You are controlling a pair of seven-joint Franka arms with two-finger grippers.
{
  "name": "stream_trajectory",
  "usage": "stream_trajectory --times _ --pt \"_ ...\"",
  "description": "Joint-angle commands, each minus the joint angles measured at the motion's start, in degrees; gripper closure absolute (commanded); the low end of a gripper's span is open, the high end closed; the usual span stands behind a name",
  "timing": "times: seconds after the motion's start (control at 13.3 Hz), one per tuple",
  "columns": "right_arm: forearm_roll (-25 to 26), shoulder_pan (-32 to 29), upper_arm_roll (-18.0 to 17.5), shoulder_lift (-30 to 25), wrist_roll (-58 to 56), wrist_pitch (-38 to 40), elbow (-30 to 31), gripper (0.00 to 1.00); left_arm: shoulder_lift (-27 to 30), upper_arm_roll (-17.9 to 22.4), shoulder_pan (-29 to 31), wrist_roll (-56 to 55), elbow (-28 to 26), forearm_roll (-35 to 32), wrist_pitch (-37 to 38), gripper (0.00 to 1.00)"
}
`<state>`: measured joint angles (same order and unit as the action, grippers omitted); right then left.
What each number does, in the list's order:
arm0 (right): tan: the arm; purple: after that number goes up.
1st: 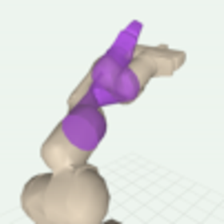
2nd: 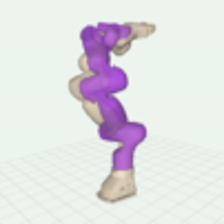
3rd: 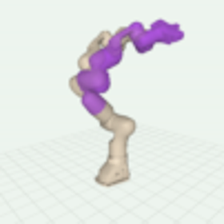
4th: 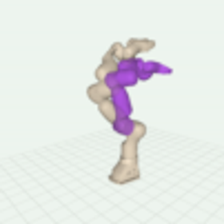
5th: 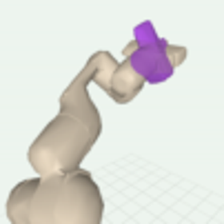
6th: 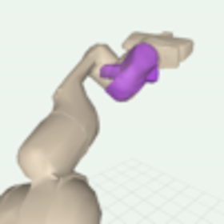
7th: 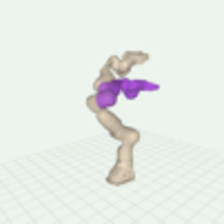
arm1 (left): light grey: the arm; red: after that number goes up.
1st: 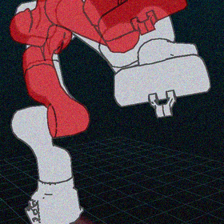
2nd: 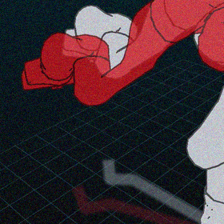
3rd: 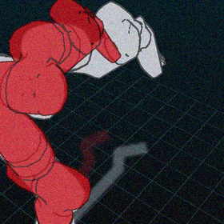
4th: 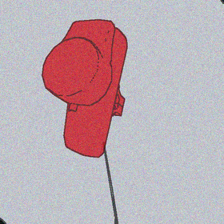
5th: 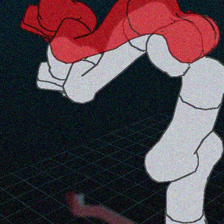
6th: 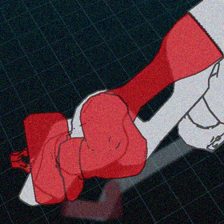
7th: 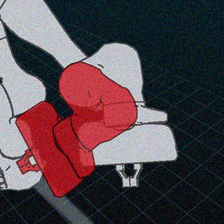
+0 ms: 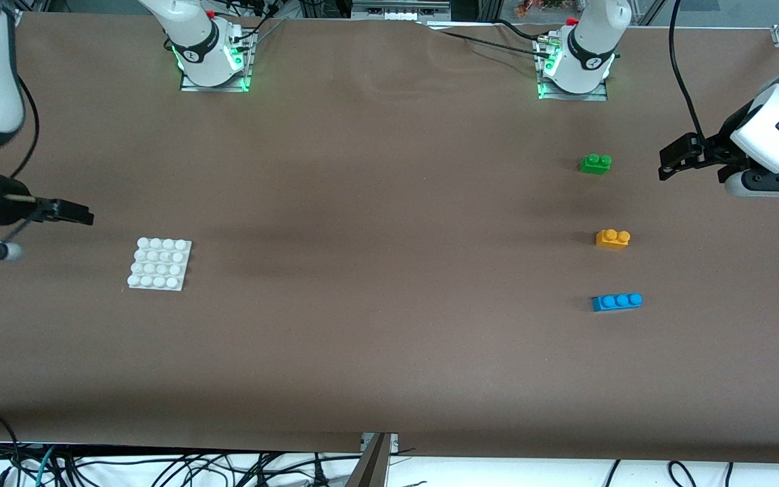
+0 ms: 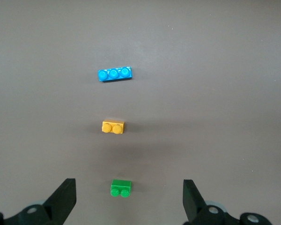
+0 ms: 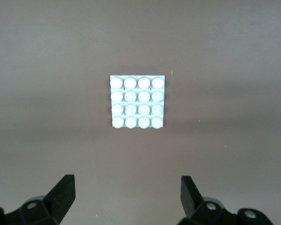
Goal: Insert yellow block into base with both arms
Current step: 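Reach the right gripper down to the white base plate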
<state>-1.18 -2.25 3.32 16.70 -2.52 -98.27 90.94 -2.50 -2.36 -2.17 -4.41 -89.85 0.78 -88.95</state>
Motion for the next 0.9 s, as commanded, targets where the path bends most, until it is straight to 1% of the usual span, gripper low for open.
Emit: stream_trajectory --times 0.0,0.3,0.6,0.83 --pt "0.92 -0.65 -0.42 4.99 0.06 -4.37 0.03 0.0 0.57 -0.1 -0.11 -0.6 0.03 0.36 -0.34 0.0" --pt "0.83 -0.65 -0.07 12.02 0.59 -12.37 1.7 0.0 0.48 -0.1 -0.03 -0.6 0.03 0.27 -0.26 0.0" --pt "0.92 -0.65 0.1 15.02 0.59 -19.05 5.29 0.0 0.48 -0.1 -0.03 -0.6 0.03 0.36 -0.08 0.0" --pt "0.92 -0.48 0.1 15.81 0.59 -23.28 8.55 0.0 0.48 -0.1 -0.03 -0.6 0.03 0.36 0.01 0.0"
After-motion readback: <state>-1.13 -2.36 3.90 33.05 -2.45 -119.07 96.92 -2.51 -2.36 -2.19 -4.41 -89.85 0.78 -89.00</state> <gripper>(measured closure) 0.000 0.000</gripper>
